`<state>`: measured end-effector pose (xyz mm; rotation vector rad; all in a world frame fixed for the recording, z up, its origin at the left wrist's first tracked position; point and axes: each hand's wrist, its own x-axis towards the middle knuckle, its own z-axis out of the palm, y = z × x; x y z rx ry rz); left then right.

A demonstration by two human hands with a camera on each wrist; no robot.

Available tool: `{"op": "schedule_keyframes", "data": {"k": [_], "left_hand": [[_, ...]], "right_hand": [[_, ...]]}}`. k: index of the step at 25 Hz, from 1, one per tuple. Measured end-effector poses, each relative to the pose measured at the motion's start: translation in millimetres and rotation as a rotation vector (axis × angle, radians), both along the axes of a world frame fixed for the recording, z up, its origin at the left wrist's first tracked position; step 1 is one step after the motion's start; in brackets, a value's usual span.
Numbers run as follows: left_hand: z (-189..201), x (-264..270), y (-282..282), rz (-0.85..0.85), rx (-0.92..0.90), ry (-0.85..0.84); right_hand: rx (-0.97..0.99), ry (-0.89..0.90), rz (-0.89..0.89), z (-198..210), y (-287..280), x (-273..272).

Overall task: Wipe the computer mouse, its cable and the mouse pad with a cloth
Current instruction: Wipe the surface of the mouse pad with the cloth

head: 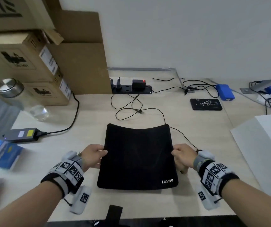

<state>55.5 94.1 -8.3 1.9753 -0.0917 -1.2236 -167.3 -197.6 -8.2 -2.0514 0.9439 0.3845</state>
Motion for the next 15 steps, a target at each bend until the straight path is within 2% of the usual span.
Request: {"op": "schedule_keyframes", "data": {"k": [2,5,8,10,13,15], "left_hand": [[-10,-5,7,0.018,0.046,0.002],[-24,-10,6,-0.001,0.149,-0.088],[-34,-6,16,-0.091,0.251,-0.199],[-39,-2,25,-0.244,0.314,-0.324],[-40,-2,35,-0.480,0.312,-0.503],[-42,-8,36,-0.663,0.301,-0.637]], "right_hand": [[-0.041,0.060,0.046,-12,8,0],[-0.181,0.254,0.138,-24,7,-8],[-0.363,0.371,0.242,-10,-3,-2],[-0.422,0.278,0.262,8,-2,11],[-0.335,0.028,0.314,23,37,50],[-0.285,-0.102,0.386,20,72,78]]}}
